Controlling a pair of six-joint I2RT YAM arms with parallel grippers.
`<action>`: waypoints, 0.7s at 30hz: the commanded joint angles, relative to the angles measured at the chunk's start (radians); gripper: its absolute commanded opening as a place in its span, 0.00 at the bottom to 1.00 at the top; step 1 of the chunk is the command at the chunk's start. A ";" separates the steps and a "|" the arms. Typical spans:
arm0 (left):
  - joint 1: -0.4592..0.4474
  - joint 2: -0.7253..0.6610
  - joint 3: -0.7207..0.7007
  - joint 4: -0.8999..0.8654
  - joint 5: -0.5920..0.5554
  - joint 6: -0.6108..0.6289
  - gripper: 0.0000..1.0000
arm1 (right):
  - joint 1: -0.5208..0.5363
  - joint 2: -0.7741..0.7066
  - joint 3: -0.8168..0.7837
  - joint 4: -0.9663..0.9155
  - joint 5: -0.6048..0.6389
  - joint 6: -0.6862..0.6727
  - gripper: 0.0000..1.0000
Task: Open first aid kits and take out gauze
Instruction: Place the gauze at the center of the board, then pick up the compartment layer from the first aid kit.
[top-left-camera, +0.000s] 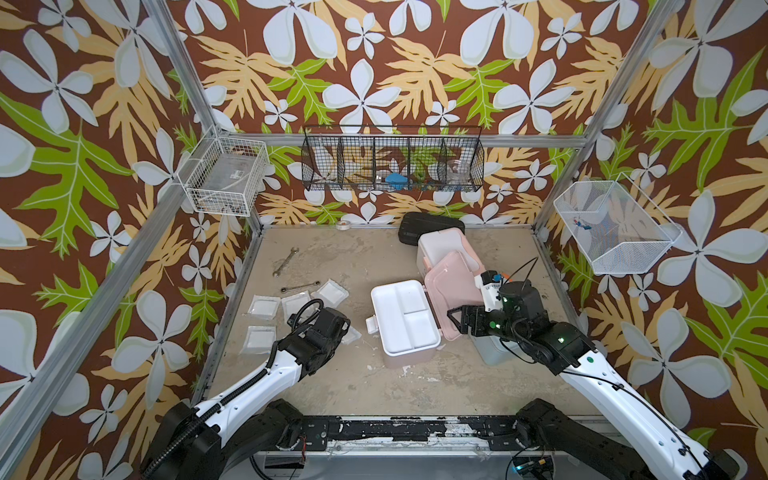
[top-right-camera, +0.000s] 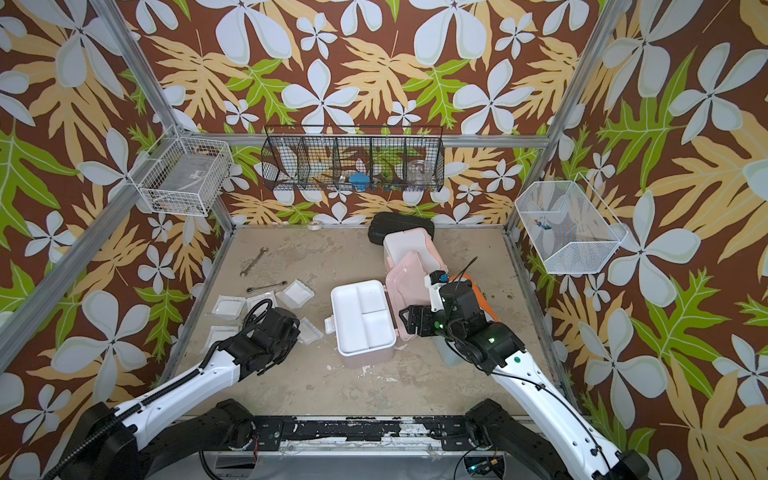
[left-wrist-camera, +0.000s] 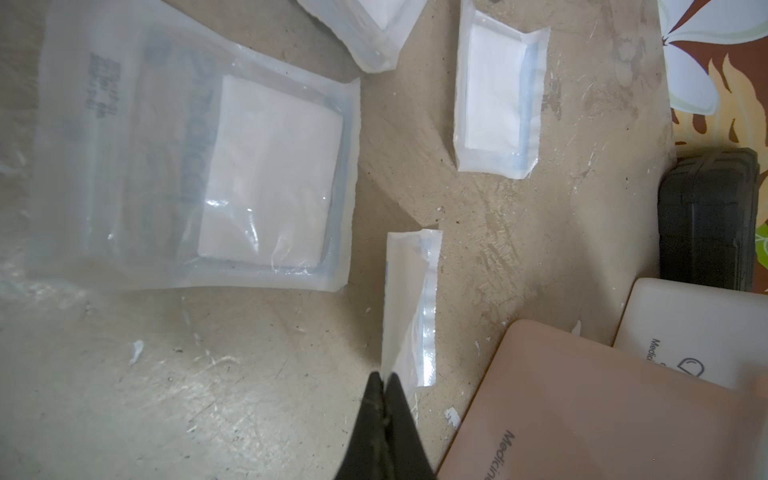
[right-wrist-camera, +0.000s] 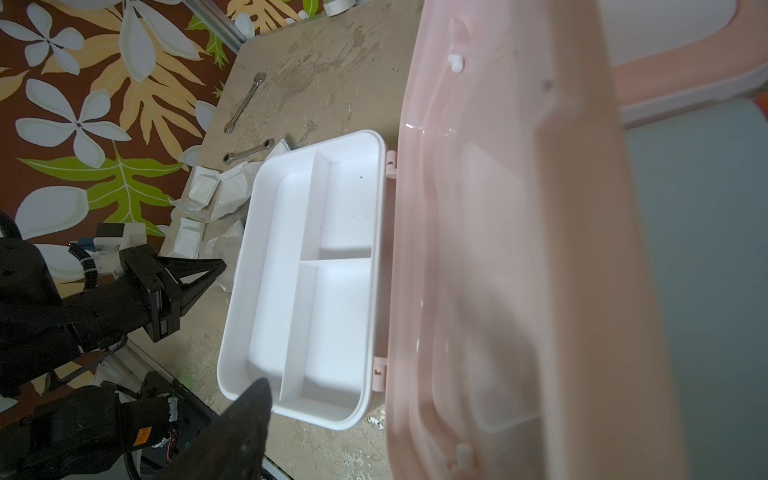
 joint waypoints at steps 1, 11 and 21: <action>0.005 0.009 0.002 0.027 -0.020 0.002 0.04 | 0.002 -0.003 -0.004 0.023 -0.007 -0.005 0.85; 0.002 -0.077 0.153 -0.103 0.002 0.218 0.56 | 0.001 -0.003 -0.001 0.021 -0.001 -0.008 0.85; -0.166 0.023 0.478 -0.225 0.011 0.439 0.62 | 0.001 0.001 -0.001 0.025 0.023 -0.012 0.85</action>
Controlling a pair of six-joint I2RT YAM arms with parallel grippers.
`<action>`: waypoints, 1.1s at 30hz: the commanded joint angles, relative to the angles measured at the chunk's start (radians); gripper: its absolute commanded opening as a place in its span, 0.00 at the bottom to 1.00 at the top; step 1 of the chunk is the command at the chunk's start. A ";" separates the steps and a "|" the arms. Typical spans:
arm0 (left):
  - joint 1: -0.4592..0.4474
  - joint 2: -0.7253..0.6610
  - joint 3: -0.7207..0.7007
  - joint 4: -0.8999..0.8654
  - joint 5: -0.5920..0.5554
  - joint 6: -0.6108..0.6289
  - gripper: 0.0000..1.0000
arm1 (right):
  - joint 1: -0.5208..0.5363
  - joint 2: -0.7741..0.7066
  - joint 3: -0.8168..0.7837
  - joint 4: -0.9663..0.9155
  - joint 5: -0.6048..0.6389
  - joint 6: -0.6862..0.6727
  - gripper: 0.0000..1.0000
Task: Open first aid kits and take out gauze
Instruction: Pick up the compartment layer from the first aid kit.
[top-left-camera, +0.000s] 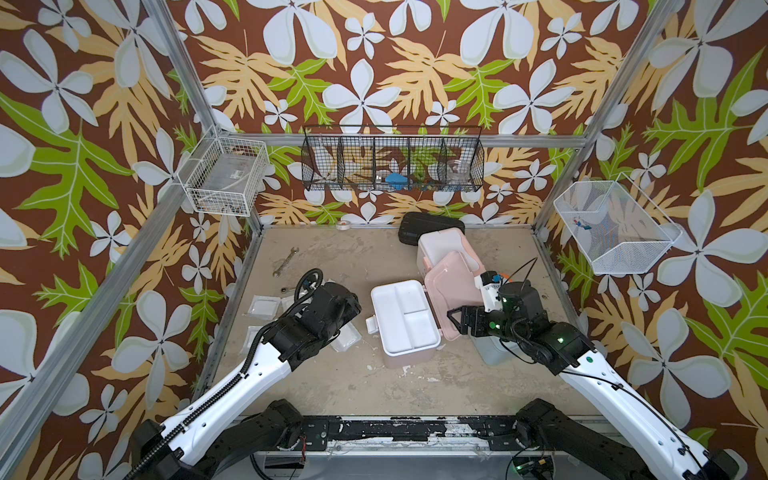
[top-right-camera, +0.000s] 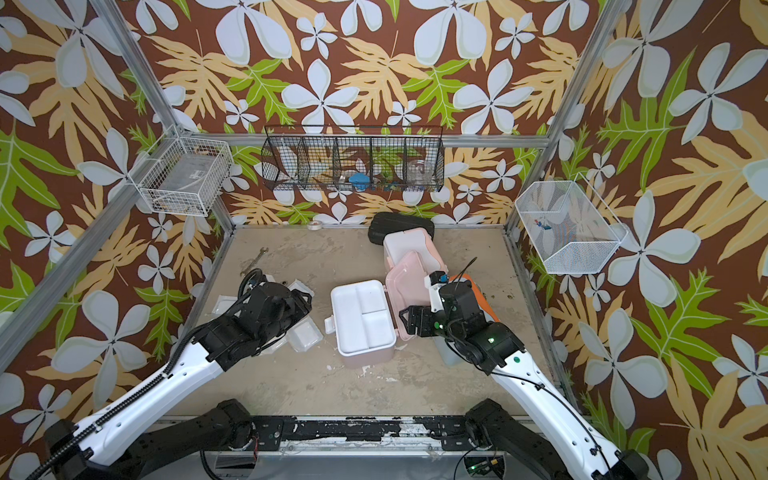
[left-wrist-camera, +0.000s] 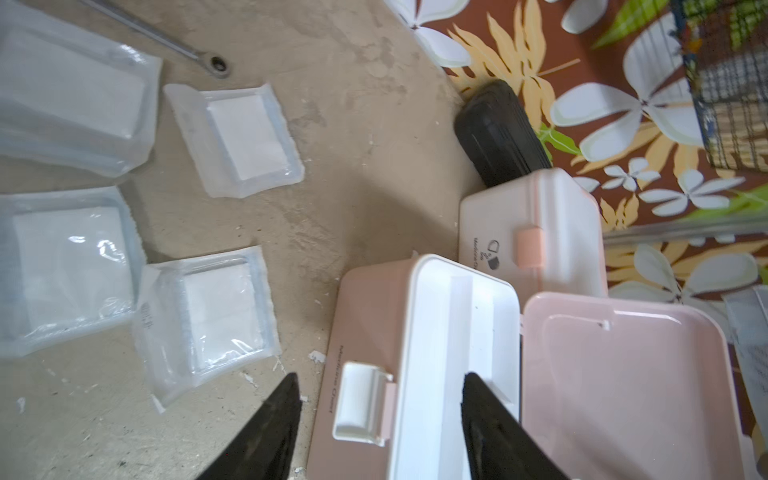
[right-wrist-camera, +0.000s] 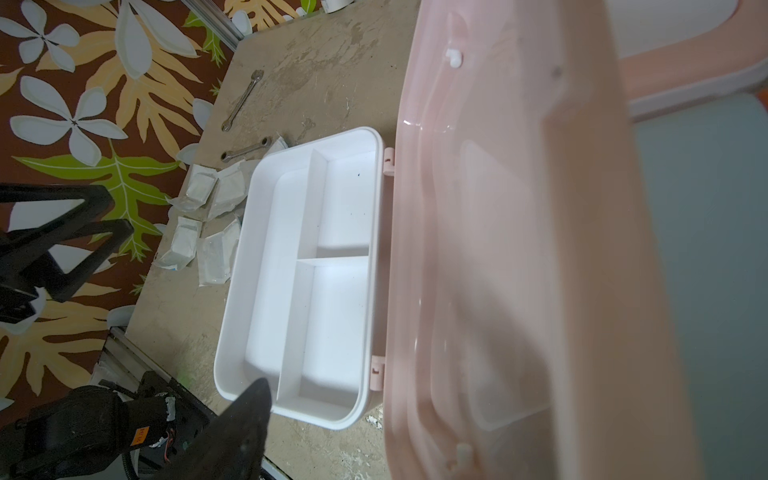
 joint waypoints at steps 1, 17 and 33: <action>-0.040 0.068 0.083 -0.067 0.017 0.110 0.62 | 0.002 -0.001 0.003 0.026 0.017 -0.010 0.85; -0.200 0.539 0.443 -0.170 0.045 0.274 0.53 | -0.039 0.010 0.014 0.009 0.024 -0.053 0.86; -0.196 0.786 0.562 -0.245 -0.059 0.321 0.46 | -0.050 0.032 0.024 0.018 -0.014 -0.057 0.85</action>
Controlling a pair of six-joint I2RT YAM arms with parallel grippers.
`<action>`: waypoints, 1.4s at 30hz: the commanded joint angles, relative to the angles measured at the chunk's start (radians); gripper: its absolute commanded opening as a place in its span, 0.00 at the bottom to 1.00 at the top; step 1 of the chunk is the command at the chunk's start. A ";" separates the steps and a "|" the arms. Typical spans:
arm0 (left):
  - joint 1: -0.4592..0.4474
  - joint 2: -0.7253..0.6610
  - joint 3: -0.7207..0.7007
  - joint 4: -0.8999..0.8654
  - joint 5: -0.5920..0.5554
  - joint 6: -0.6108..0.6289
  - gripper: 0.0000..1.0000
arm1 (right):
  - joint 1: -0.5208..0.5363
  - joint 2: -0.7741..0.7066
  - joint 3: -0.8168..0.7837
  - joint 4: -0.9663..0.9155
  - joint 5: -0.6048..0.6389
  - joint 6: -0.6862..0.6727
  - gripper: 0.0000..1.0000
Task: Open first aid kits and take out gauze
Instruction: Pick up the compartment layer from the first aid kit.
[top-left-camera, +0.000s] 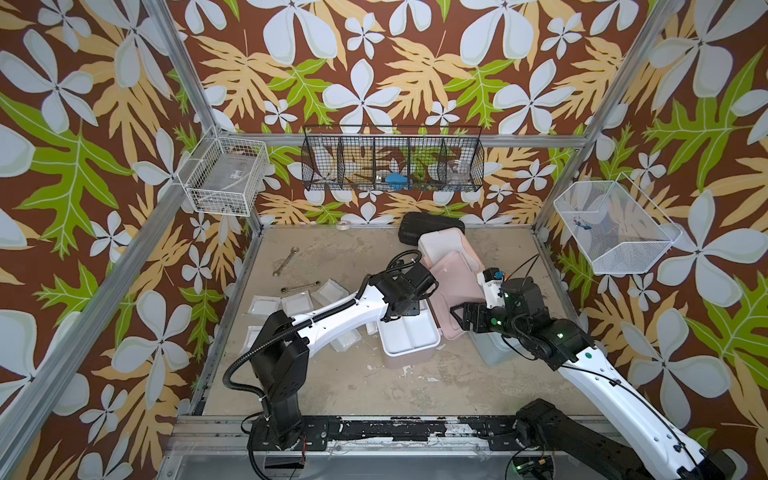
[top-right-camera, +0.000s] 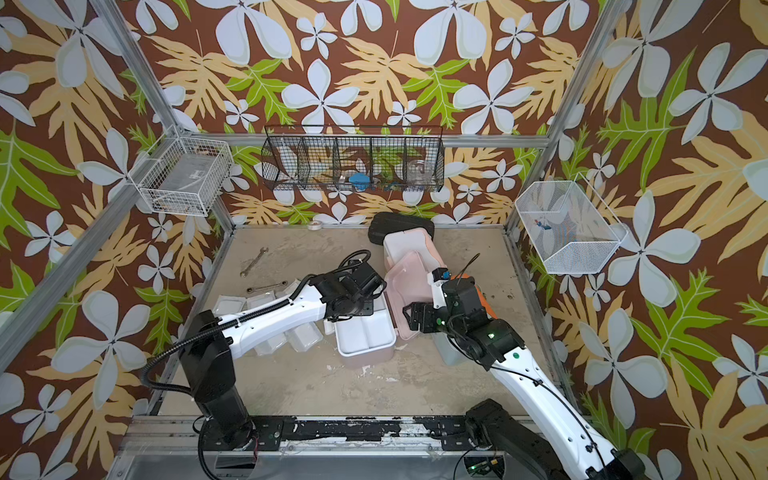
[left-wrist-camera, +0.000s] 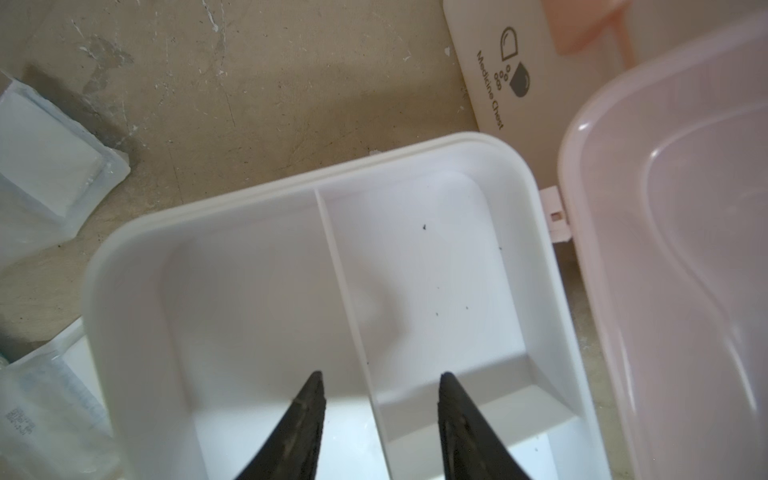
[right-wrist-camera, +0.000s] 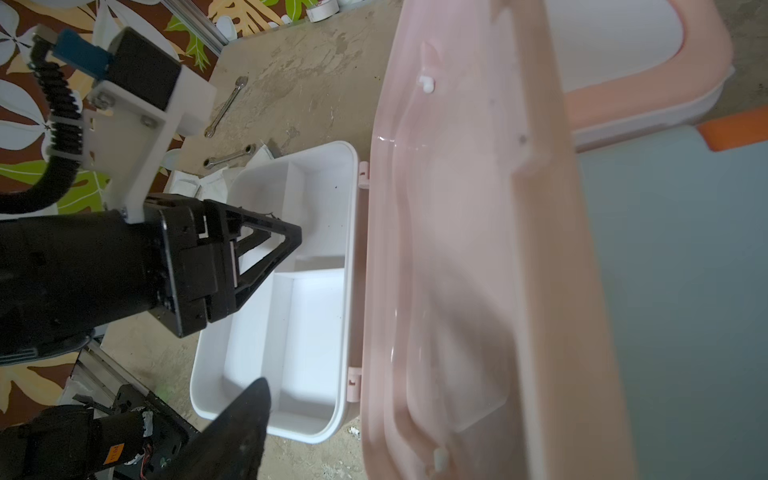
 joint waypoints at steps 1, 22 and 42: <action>0.004 0.028 0.021 -0.035 -0.047 0.023 0.45 | -0.001 0.009 0.015 0.013 -0.009 -0.011 0.86; 0.006 0.040 -0.023 -0.044 -0.068 0.069 0.04 | -0.002 -0.014 0.003 0.044 -0.077 -0.012 0.93; 0.012 0.008 -0.042 0.053 0.049 0.032 0.00 | -0.002 0.020 -0.022 0.074 -0.199 0.055 0.92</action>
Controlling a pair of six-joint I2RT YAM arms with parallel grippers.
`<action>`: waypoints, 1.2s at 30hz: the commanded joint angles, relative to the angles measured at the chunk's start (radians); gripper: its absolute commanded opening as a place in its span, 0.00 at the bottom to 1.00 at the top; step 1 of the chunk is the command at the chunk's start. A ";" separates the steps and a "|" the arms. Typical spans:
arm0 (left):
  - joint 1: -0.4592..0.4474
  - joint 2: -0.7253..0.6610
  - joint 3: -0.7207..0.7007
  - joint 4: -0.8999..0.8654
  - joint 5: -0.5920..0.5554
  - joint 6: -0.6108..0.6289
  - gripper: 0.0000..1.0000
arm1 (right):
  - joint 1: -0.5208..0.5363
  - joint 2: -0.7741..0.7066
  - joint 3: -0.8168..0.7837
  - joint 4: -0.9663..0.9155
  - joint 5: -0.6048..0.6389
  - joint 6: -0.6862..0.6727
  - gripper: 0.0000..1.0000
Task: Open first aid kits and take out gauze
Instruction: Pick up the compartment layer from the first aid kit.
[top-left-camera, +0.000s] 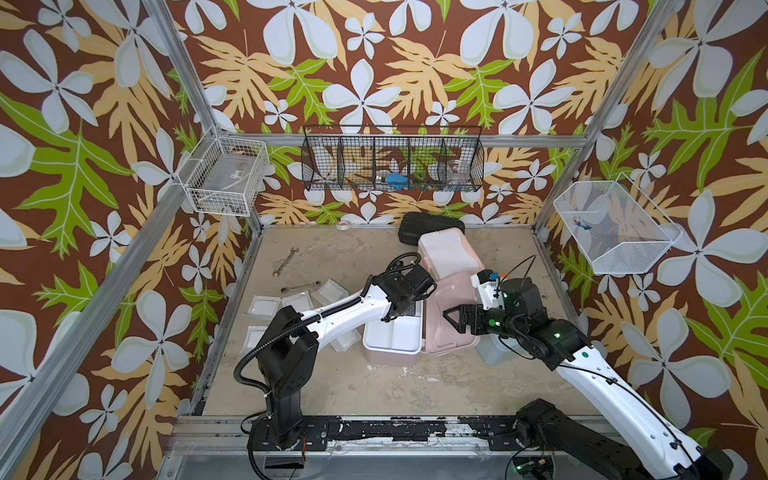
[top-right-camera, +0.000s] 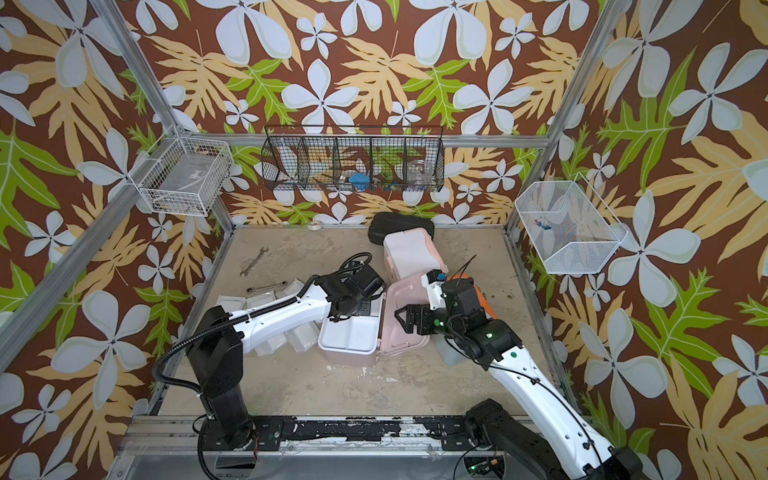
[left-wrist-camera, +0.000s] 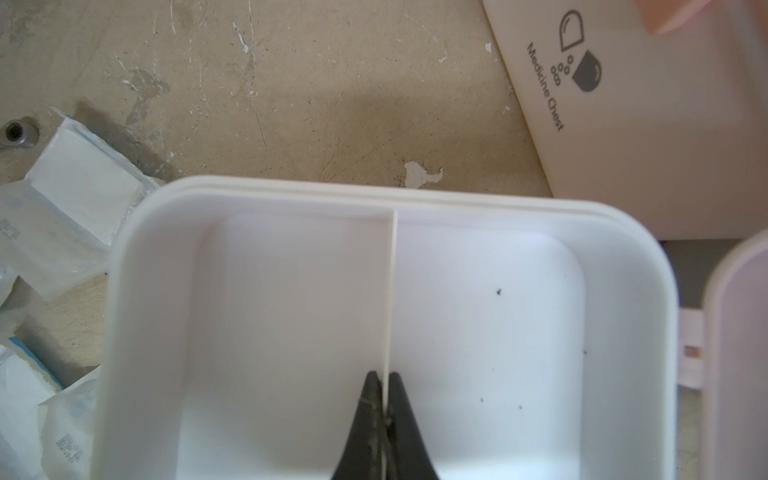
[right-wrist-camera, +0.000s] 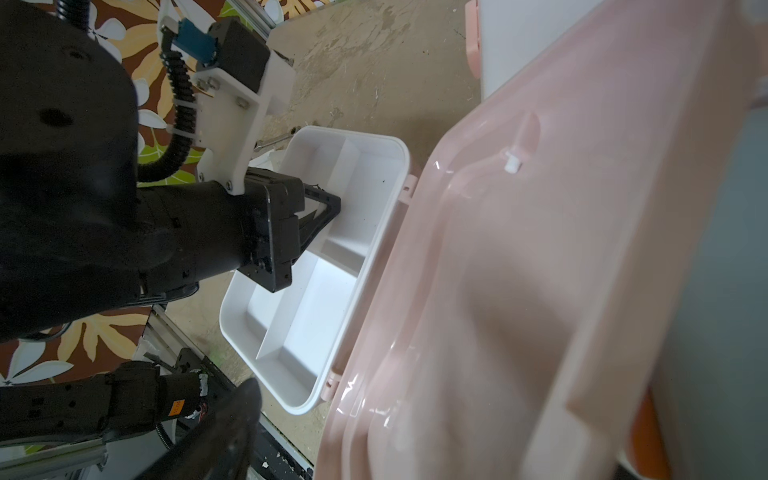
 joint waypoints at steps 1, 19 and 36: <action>-0.004 -0.016 -0.010 0.036 0.103 -0.033 0.00 | 0.001 0.019 0.006 0.026 -0.050 0.026 0.92; 0.051 -0.245 -0.013 0.065 0.180 -0.021 0.00 | 0.001 0.038 0.031 0.035 0.003 0.025 0.93; 0.644 -0.564 -0.016 0.219 0.866 0.060 0.00 | 0.001 0.042 0.036 0.055 -0.003 0.023 0.93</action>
